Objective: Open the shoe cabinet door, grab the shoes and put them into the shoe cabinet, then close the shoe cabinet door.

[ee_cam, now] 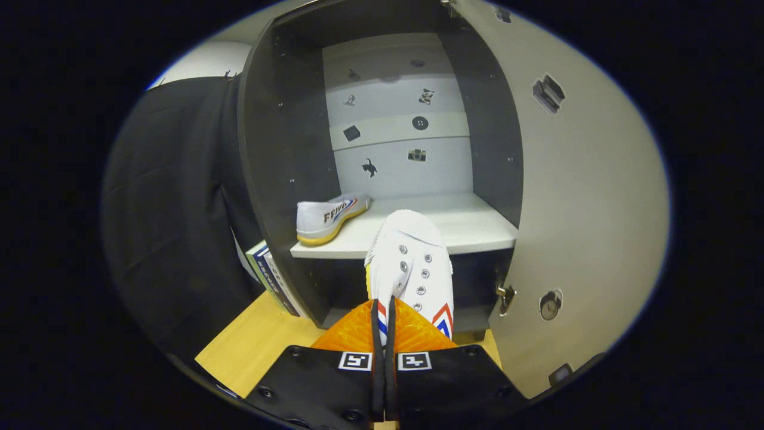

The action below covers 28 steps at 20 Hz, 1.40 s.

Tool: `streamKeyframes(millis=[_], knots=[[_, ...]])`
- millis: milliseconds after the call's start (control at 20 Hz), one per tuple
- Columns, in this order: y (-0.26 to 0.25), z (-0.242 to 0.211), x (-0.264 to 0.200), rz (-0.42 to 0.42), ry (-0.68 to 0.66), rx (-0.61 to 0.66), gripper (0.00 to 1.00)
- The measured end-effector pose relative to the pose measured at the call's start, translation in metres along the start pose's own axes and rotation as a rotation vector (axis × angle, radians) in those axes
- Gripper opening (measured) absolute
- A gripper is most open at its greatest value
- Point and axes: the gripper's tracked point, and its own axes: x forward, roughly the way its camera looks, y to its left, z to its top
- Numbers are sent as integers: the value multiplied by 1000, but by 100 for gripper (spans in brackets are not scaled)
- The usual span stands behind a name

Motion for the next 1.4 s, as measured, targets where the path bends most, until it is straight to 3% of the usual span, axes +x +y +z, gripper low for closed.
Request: streamKeyframes(millis=[300, 700, 1150, 1400], knots=[[3, 71, 46, 2, -78, 6, 2], [2, 132, 126, -21, -110, 21, 2], [-7, 124, 207, -100, -35, 30, 2], [-4, 109, 218, -119, 11, 27, 2]])
